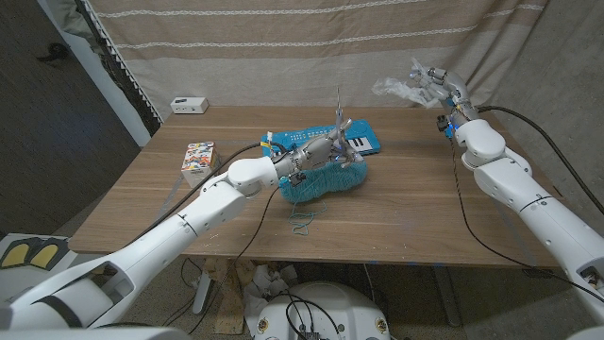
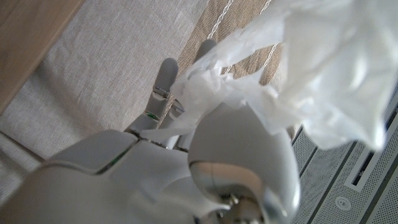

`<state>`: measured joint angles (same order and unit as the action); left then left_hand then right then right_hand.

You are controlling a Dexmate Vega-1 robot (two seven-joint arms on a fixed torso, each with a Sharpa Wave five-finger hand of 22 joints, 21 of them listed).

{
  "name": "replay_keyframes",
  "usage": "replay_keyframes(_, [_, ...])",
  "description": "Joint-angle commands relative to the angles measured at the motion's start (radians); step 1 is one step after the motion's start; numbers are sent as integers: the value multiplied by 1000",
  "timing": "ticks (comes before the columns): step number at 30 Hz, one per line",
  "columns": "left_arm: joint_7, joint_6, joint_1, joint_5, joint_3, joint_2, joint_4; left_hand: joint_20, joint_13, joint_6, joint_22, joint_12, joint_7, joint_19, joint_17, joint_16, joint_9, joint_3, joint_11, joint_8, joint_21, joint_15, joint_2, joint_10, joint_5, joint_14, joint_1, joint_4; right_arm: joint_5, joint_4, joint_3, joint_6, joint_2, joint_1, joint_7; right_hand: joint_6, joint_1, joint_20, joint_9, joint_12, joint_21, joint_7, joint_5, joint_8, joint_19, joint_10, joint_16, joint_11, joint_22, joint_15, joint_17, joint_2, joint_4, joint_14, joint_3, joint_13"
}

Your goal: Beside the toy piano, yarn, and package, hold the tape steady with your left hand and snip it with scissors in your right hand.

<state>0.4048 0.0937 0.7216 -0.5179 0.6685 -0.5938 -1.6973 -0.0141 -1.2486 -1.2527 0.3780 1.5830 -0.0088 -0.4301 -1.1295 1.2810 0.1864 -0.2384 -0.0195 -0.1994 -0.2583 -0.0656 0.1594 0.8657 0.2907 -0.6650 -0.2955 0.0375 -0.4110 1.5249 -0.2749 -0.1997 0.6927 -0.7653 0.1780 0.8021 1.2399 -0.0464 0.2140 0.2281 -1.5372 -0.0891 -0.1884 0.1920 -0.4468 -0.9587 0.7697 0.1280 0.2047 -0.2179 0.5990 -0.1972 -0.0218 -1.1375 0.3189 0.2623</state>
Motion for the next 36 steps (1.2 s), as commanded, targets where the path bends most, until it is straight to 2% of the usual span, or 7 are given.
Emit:
replay_keyframes(1, [24,33,-21,13,15,29,41,0,-1,-107,4,4,102,-5,-1,3,1,-108,140,-7,4,-90,6,146,-1,-10,3,75,-3,3,-14,7,-16,18,-6,1,7,-157,1,5,-2,4,3,0,-10,-6,10,-6,0,-13,1,-2,2,-7,3,4])
replay_keyframes(14, [39,59,-39,22,28,59,76,1,-1,-106,4,5,102,-5,-6,6,1,-108,139,-6,5,-88,6,147,-2,-9,3,76,-9,10,-25,13,-21,19,-17,2,7,-158,1,3,-3,6,3,0,-12,-6,14,-9,0,-13,1,-1,4,-11,4,4])
replay_keyframes(36, [67,68,-64,27,56,104,134,1,-1,-107,4,4,103,-5,-2,4,1,-108,140,-7,5,-87,5,145,-2,-10,3,76,-36,-16,-41,-1,-49,52,-57,4,6,-157,1,2,-3,9,4,0,-14,-8,15,-11,-1,-13,-2,-1,5,-10,5,5])
